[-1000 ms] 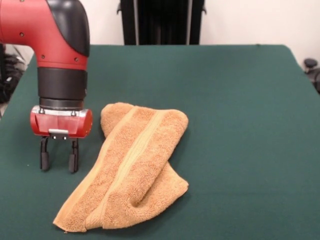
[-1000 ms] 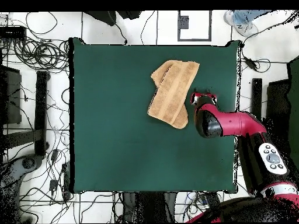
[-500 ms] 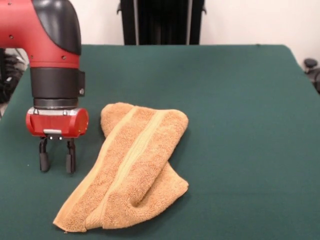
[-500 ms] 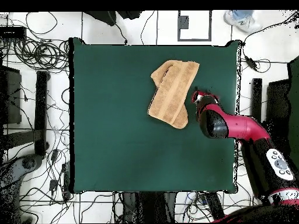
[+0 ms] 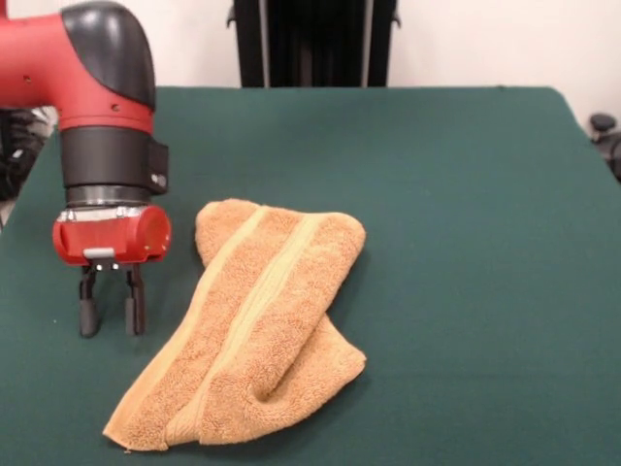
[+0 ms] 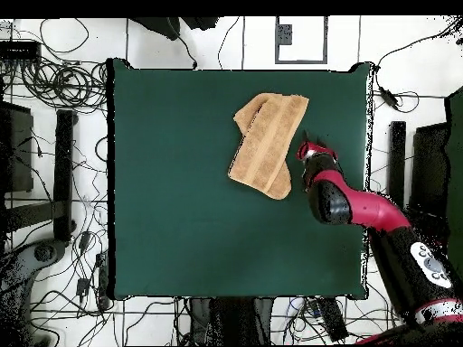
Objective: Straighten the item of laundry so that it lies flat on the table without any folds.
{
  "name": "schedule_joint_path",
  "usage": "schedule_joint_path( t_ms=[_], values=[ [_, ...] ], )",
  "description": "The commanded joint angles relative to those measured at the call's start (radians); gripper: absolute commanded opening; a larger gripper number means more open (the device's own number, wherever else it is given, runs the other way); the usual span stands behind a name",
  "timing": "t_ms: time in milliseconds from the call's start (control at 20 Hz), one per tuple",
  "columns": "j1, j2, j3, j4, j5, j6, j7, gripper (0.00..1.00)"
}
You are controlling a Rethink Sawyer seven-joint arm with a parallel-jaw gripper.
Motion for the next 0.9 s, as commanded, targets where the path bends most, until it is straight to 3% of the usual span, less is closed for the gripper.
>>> schedule_joint_path(
  t_ms=[50,550,900],
  values=[
    [0.119,0.212,0.029,0.154,0.036,-0.166,0.222,1.0],
    [-0.109,0.427,0.295,0.201,-0.028,-0.055,0.292,1.0],
    [-0.234,0.591,0.41,0.22,0.03,0.119,0.174,1.0]
  ],
)
